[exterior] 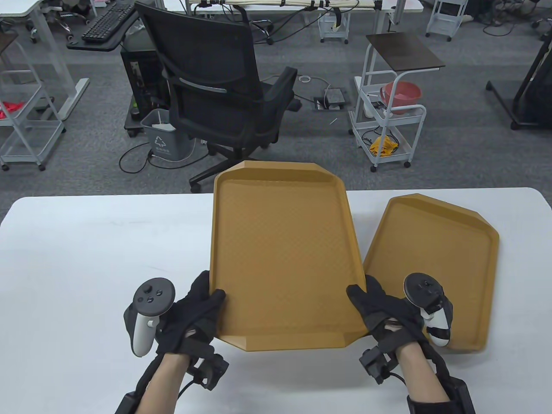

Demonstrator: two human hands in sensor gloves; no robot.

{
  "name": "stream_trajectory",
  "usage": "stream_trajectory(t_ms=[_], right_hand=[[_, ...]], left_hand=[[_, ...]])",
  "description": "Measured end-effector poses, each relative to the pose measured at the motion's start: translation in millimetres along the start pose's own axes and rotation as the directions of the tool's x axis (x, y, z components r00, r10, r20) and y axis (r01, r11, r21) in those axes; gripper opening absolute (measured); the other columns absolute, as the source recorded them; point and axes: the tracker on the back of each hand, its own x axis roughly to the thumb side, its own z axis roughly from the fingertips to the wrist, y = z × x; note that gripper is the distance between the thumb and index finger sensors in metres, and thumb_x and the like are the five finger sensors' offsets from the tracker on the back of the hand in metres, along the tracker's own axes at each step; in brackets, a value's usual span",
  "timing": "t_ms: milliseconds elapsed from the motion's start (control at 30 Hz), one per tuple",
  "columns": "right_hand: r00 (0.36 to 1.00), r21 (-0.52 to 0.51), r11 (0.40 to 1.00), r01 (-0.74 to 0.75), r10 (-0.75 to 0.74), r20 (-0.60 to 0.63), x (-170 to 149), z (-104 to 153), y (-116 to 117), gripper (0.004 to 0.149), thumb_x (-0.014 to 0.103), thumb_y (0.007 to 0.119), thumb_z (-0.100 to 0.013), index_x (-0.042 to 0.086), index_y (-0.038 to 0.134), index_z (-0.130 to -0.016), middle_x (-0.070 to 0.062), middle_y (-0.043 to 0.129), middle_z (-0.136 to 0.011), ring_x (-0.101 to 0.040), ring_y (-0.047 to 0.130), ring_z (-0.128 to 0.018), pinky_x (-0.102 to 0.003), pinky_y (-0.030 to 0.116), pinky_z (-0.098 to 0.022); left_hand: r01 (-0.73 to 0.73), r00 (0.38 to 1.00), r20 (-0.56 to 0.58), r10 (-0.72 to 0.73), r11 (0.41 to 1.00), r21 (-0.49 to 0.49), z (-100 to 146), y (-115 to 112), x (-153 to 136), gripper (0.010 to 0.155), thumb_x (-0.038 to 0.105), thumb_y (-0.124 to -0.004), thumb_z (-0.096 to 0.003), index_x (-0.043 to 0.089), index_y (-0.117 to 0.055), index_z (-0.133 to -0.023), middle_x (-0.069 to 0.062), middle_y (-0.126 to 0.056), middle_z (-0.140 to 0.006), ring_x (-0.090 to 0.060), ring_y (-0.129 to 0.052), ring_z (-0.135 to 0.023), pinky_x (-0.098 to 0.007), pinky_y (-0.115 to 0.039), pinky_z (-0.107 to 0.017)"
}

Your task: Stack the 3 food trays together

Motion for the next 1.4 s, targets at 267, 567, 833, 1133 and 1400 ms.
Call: stream_trajectory(t_ms=[267, 567, 833, 1133, 1400], right_hand=[[0.995, -0.029, 0.995, 0.097, -0.098, -0.015, -7, -6, 2, 0.061, 0.030, 0.068, -0.057, 0.003, 0.044, -0.106, -0.015, 0.089, -0.068, -0.016, 0.104, -0.035, -0.024, 0.089, -0.023], [0.992, -0.133, 0.983, 0.128, -0.125, 0.035, -5, 1, -16, 0.058, 0.027, 0.068, -0.057, 0.002, 0.048, -0.105, -0.018, 0.090, -0.066, -0.019, 0.105, -0.033, -0.025, 0.091, -0.021], [0.999, -0.250, 0.967, 0.050, -0.043, 0.033, -3, 5, -31, 0.058, 0.027, 0.068, -0.057, 0.002, 0.049, -0.106, -0.019, 0.090, -0.066, -0.020, 0.105, -0.032, -0.026, 0.091, -0.021], [0.991, -0.475, 0.870, -0.135, 0.123, -0.055, 5, 15, -81, 0.057, 0.027, 0.069, -0.057, 0.004, 0.052, -0.106, -0.019, 0.091, -0.066, -0.021, 0.106, -0.031, -0.026, 0.091, -0.021], [0.929, -0.613, 0.698, -0.369, 0.263, -0.260, 11, 30, -140, 0.057, 0.027, 0.069, -0.057, 0.005, 0.051, -0.106, -0.019, 0.091, -0.067, -0.022, 0.105, -0.032, -0.027, 0.091, -0.023]], left_hand=[[0.106, 0.994, -0.022, -0.107, 0.994, -0.032, -6, -2, -8, 0.070, 0.039, -0.068, -0.0554, 0.007, -0.034, -0.108, 0.001, -0.080, -0.090, -0.005, -0.109, -0.051, -0.019, -0.096, -0.039], [0.663, 0.741, -0.054, -0.669, 0.716, 0.220, 10, 9, 13, 0.069, 0.057, -0.067, -0.0523, 0.026, -0.048, -0.111, 0.004, -0.075, -0.101, -0.015, -0.101, -0.076, -0.032, -0.089, -0.057], [0.893, 0.430, -0.265, -0.863, 0.364, 0.264, 25, 21, 24, 0.078, 0.066, -0.061, -0.0510, 0.033, -0.034, -0.116, -0.001, -0.036, -0.125, -0.037, -0.048, -0.118, -0.062, -0.047, -0.083], [0.843, 0.503, -0.197, -0.841, 0.428, 0.326, 37, 23, 39, 0.075, 0.066, -0.060, -0.0513, 0.036, -0.036, -0.115, 0.001, -0.041, -0.125, -0.034, -0.052, -0.118, -0.061, -0.049, -0.083], [0.819, 0.528, -0.165, -0.833, 0.447, 0.361, 40, 22, 42, 0.073, 0.066, -0.060, -0.0514, 0.037, -0.038, -0.115, 0.003, -0.045, -0.124, -0.033, -0.054, -0.118, -0.061, -0.050, -0.083]])
